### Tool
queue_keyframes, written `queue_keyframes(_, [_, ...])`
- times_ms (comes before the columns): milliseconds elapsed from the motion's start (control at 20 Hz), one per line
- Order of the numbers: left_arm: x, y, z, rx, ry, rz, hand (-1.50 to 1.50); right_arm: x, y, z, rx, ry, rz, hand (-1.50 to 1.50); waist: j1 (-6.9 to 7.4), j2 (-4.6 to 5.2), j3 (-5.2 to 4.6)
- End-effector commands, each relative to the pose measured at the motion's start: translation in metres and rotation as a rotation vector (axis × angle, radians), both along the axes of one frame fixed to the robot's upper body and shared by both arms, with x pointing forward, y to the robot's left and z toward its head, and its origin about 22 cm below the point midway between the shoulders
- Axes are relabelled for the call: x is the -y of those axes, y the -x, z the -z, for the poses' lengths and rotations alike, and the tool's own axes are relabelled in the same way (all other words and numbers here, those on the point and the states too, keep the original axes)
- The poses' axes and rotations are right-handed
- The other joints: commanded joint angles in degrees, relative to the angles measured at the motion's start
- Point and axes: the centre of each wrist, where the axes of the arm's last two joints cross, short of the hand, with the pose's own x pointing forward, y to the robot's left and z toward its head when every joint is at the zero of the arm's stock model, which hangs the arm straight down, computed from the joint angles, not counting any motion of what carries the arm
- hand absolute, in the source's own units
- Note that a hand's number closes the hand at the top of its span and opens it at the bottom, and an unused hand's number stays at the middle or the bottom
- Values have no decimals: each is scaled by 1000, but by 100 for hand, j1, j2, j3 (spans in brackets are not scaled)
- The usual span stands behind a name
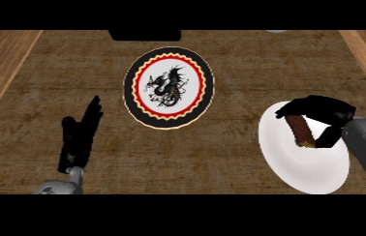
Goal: Pick the sweet potato from the plate and place it in the plate
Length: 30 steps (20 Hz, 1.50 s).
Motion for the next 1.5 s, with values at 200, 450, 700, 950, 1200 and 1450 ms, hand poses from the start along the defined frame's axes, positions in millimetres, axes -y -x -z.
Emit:
queue_keyframes(200, [-17,2,-2,-2,3,2,0,-8,0,15,84,-44,-85,150,0,-1,2])
queue_keyframes(450, [-20,18,-9,3,2,-9,0,-7,-13,-7,182,-88,-46,150,9,-13,2])
queue_keyframes(700, [0,2,-3,-6,10,28,0,-182,-32,27,160,-226,262,150,226,-40,-28])
queue_keyframes(950, [2,0,-6,-2,-11,44,0,-254,-39,5,270,-268,497,150,368,-119,-33])
queue_keyframes(1200, [17,-6,-5,1,-3,103,0,-286,-52,-47,476,-299,727,150,675,-38,-17])
queue_keyframes(1450, [22,-11,-7,-18,4,128,0,-326,-58,-117,740,-397,912,150,721,-68,-33])
